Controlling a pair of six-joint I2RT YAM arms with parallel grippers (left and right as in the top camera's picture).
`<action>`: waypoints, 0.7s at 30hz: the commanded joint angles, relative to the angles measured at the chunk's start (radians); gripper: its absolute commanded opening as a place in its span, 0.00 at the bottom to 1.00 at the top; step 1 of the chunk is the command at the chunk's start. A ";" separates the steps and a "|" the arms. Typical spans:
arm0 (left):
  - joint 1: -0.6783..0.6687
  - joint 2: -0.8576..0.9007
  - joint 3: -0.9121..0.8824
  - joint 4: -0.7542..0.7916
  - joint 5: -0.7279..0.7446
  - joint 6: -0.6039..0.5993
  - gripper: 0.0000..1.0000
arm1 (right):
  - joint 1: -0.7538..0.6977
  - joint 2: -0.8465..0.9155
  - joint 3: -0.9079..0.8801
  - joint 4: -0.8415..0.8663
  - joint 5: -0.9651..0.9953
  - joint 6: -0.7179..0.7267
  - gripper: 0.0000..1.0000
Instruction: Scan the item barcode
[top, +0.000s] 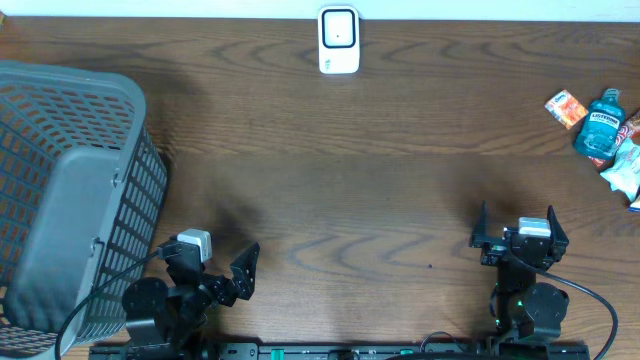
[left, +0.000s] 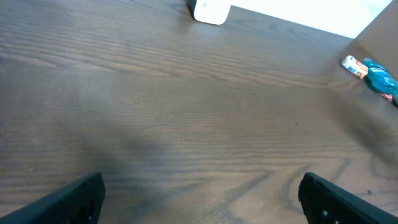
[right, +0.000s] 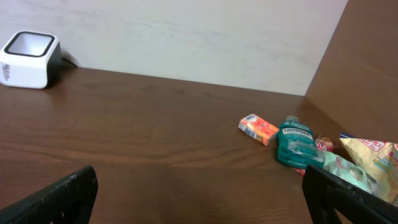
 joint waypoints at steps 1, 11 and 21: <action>0.005 -0.002 0.006 0.002 0.009 0.013 0.99 | -0.007 -0.006 -0.001 -0.004 0.006 -0.008 0.99; 0.005 -0.002 0.006 0.002 0.009 0.013 0.99 | -0.007 -0.006 -0.001 -0.004 0.006 -0.008 0.99; 0.005 -0.003 0.005 0.005 -0.045 0.051 0.99 | -0.007 -0.006 -0.001 -0.004 0.006 -0.008 0.99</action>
